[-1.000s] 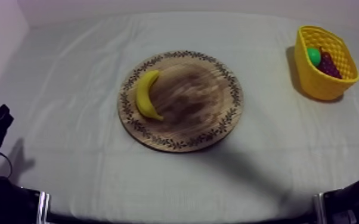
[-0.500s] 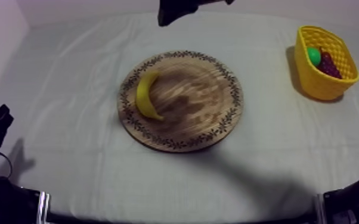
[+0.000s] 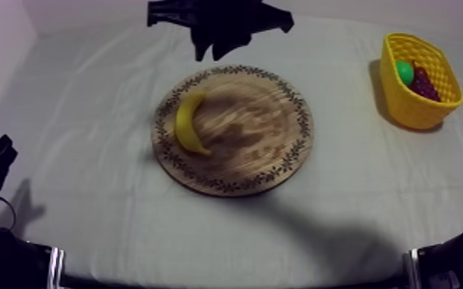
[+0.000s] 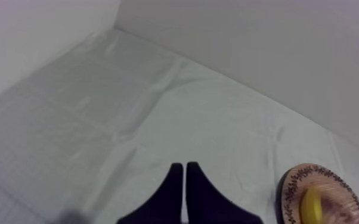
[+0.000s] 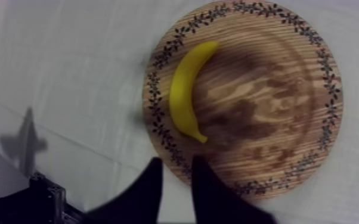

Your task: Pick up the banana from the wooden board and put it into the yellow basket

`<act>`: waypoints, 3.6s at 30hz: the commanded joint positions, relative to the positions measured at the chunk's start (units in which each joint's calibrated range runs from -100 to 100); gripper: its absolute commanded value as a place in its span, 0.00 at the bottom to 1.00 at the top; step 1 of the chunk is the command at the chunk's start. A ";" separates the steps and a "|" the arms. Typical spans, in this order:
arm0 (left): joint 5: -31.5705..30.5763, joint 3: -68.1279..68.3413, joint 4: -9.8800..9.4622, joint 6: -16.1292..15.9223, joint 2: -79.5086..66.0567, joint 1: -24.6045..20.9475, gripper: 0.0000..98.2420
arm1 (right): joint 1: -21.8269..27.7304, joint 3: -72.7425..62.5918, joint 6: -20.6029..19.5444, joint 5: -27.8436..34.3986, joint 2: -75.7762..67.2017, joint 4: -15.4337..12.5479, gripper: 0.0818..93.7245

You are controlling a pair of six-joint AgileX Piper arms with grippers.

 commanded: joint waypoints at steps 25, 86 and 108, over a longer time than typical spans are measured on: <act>0.00 0.00 -0.02 0.01 0.04 -0.01 0.00 | -1.99 -2.33 -2.51 -3.40 14.31 -1.49 0.75; 0.00 0.00 -0.02 0.01 0.04 -0.01 0.00 | 0.36 -31.40 -1.13 3.21 44.43 0.51 0.25; 0.00 0.00 -0.02 0.00 0.04 -0.01 0.00 | 10.34 -21.95 4.41 7.36 20.03 1.26 0.22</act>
